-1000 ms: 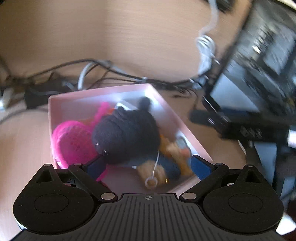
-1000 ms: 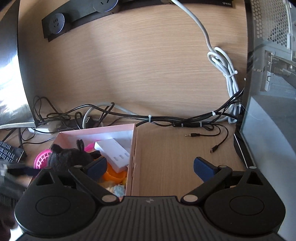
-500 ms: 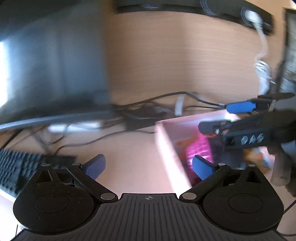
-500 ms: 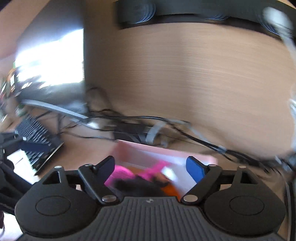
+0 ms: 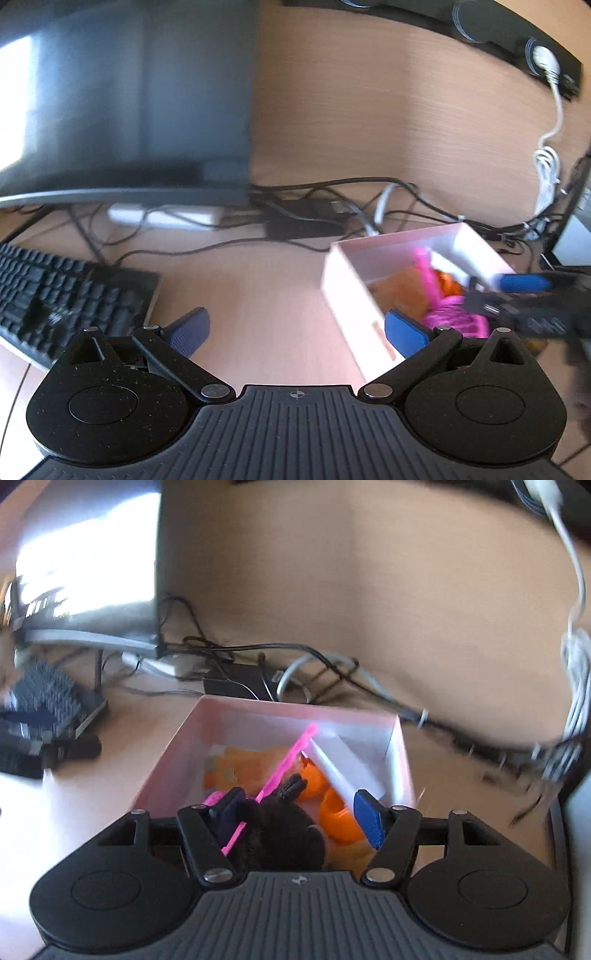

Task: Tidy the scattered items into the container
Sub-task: 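Lower the plush toy into the pink box and open the left tool while the right tool releases the charger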

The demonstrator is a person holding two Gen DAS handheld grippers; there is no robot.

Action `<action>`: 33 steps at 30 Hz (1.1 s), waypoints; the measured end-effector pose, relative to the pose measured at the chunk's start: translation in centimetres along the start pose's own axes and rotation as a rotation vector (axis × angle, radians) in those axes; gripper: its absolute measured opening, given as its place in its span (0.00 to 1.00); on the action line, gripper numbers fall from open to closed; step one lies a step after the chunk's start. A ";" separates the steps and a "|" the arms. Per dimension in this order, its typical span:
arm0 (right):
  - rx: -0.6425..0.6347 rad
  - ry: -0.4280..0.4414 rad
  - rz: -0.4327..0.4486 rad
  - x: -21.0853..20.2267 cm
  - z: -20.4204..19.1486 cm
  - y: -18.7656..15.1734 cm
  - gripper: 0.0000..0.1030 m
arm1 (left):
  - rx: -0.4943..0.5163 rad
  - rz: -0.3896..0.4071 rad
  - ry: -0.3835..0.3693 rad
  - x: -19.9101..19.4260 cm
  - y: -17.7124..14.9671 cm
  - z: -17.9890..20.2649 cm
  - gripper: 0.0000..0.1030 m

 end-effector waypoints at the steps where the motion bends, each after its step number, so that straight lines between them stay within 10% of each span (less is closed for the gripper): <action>1: 0.043 0.034 -0.007 0.7 0.1 0.4 0.62 | 0.013 -0.004 -0.005 0.1 0.1 0.6 1.00; 8: -0.057 -0.063 0.108 -2.8 2.0 2.1 0.62 | 0.091 -0.021 -0.133 -1.2 -0.8 4.6 1.00; 14: -0.022 -0.010 0.012 -2.3 2.3 0.4 0.62 | 0.181 -0.105 -0.221 -0.9 -3.4 8.2 1.00; 24: 0.022 -0.017 0.139 -6.1 3.6 -2.5 0.74 | 0.222 -0.159 -0.169 1.0 -5.3 8.9 1.00; 33: -0.187 -0.029 0.032 -6.0 2.3 -7.1 0.77 | 0.202 -0.167 -0.169 1.5 -4.8 8.0 1.00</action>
Point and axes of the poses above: each gripper's, at about its wrist camera, not at the fingertips, and x roughly the way its jaws point, z to its right, y to its top, the point moved 6 cm from there along x, roughly the way its jaws point, and after that the axes turned 2 degrees about x, right-handed, at the moved point
